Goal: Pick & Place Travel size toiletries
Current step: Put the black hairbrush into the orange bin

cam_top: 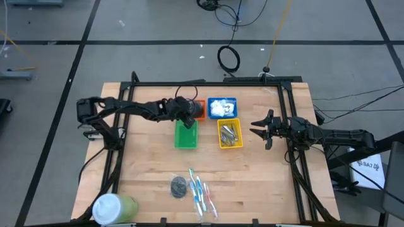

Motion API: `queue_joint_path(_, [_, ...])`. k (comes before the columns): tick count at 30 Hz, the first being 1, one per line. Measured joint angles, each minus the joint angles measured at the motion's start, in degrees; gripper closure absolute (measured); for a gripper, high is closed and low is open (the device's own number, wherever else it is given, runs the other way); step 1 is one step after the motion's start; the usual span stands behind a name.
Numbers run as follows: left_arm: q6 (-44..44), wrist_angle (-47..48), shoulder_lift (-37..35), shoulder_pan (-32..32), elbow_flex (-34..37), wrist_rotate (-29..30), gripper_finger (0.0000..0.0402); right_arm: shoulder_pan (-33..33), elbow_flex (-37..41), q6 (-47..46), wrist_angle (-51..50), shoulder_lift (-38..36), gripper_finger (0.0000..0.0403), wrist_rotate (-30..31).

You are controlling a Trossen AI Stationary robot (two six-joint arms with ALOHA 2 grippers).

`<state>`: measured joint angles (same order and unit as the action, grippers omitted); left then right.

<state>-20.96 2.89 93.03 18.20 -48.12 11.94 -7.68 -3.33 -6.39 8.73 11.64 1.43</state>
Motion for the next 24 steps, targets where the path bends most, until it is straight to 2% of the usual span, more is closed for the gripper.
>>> queue_joint_path(6, [4.6,0.0,-5.6,-1.1,0.0,-0.5,0.0213,0.0,0.0,0.0,0.0,0.0,0.0273,0.0])
queue_joint_path(9, [5.6,0.2,-10.2,-2.5,0.0,-1.3,0.0204,0.0,0.0,0.0,0.0,0.0,0.0273,0.0])
queue_joint_path(13, [5.4,1.6,-16.7,-5.8,0.0,-5.2,0.0203,0.0,0.0,0.0,0.0,0.0,0.0273,0.0])
queue_joint_path(20, [-1.3,7.5,-24.1,-16.6,0.0,-16.1,0.0218,0.0,0.0,0.0,0.0,0.0,0.0273,0.0])
queue_joint_path(24, [-6.4,9.9,-24.2,-25.7,0.0,-16.9,0.0222,0.0,0.0,0.0,0.0,0.0,0.0273,0.0])
